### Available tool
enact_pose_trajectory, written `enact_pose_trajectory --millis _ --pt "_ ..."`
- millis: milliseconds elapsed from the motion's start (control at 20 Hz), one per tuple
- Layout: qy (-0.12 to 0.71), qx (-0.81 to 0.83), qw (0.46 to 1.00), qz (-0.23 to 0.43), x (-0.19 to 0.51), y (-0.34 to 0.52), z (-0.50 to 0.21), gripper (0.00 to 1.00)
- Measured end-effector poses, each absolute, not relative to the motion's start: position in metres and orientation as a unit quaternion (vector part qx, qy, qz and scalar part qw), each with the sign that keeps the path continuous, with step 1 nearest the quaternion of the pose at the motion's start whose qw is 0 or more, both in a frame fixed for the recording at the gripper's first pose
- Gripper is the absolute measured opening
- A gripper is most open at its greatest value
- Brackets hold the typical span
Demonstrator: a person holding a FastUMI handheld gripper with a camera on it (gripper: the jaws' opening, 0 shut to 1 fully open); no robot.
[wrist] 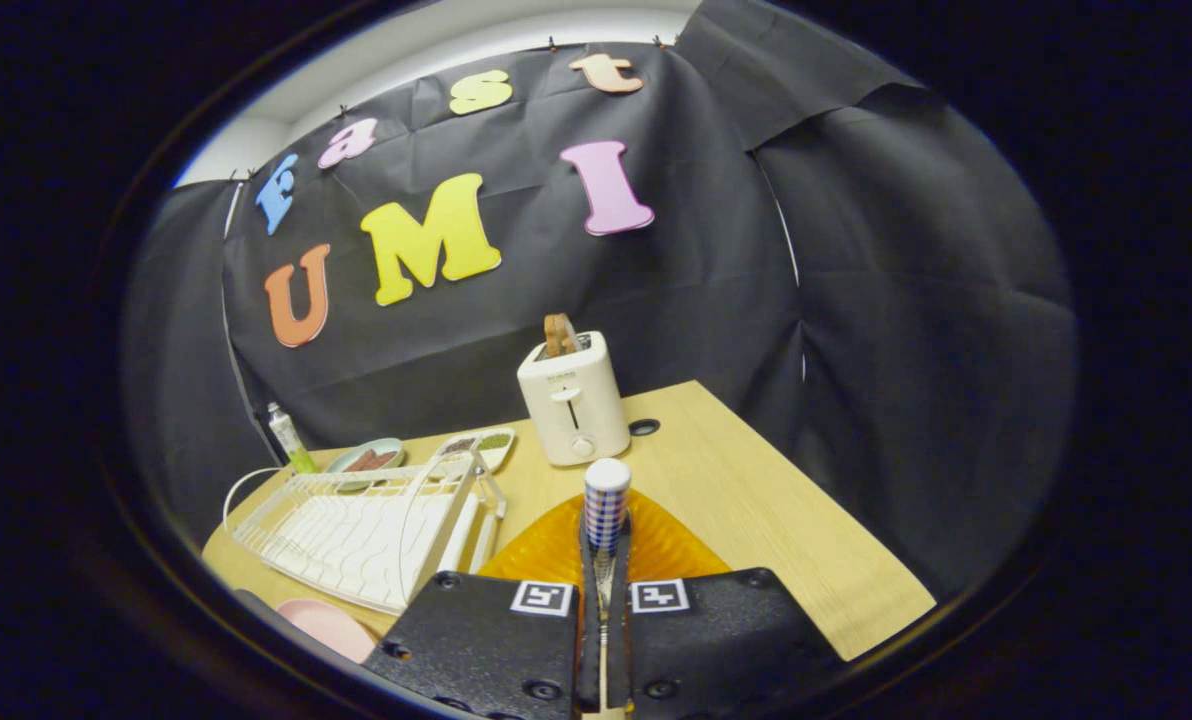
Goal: Take the plate from the dish rack, then take the spoon from the basket and place it into the plate.
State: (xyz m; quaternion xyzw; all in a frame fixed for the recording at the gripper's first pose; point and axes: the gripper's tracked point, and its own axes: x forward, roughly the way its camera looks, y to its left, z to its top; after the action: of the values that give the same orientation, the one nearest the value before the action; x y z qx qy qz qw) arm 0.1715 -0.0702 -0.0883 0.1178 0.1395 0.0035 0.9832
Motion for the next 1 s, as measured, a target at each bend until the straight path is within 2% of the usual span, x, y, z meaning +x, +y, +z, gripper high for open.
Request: enact_pose_trajectory --millis 250,400,700,1000 --pt "0.097 0.109 0.988 -0.041 0.162 -0.081 -0.036 0.07" --pt "0.057 0.117 0.991 -0.042 0.138 -0.068 0.005 0.07" --pt "0.024 0.125 0.992 -0.001 0.075 -0.001 0.036 0.07" --pt "0.063 0.129 0.987 0.071 0.038 0.096 -0.006 0.07"
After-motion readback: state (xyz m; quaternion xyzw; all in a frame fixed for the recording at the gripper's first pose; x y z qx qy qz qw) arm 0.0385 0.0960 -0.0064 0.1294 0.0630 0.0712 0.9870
